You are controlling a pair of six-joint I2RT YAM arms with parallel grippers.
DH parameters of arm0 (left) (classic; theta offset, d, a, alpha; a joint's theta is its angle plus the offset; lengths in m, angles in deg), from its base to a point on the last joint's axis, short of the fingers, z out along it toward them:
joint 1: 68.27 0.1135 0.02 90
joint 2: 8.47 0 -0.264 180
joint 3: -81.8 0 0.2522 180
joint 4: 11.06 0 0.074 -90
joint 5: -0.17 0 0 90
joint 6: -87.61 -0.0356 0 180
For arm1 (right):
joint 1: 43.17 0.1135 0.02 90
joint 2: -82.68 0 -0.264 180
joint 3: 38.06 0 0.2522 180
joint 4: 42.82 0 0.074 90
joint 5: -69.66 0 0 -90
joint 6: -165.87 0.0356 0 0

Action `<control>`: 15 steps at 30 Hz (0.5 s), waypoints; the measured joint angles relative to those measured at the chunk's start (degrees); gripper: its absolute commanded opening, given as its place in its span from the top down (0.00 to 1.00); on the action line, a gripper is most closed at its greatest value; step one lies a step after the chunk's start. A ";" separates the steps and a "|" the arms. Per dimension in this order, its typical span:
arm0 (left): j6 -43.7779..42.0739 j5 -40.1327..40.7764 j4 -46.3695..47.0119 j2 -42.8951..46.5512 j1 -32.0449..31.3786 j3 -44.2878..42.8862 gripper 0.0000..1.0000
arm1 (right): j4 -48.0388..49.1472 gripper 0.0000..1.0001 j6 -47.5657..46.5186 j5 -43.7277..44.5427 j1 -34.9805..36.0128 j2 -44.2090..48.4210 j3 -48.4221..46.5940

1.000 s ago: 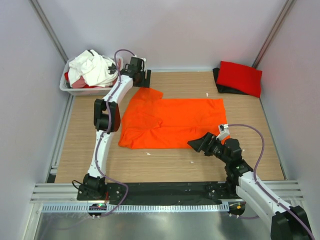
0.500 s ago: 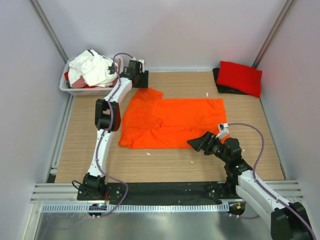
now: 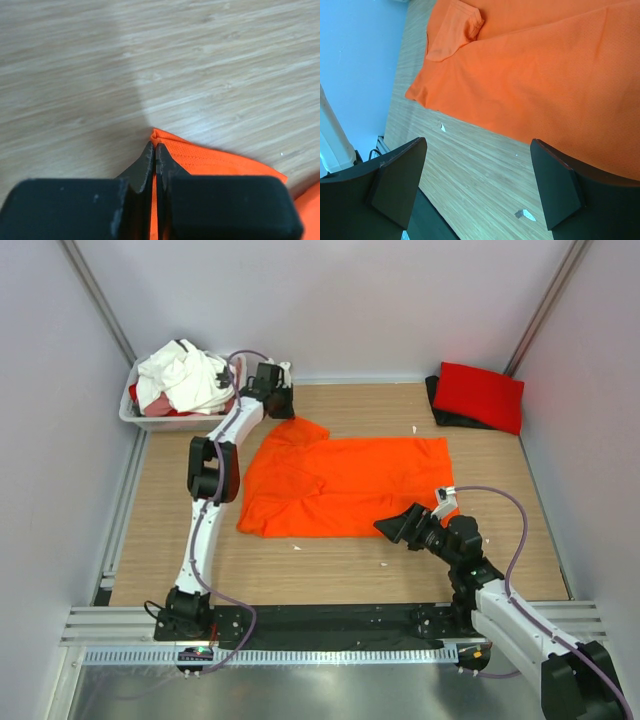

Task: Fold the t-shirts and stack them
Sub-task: Fold the tshirt

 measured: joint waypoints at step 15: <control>3.67 1.16 -13.88 23.58 -0.74 10.97 1.00 | -24.28 0.05 -1.18 23.28 -0.44 -7.74 -22.47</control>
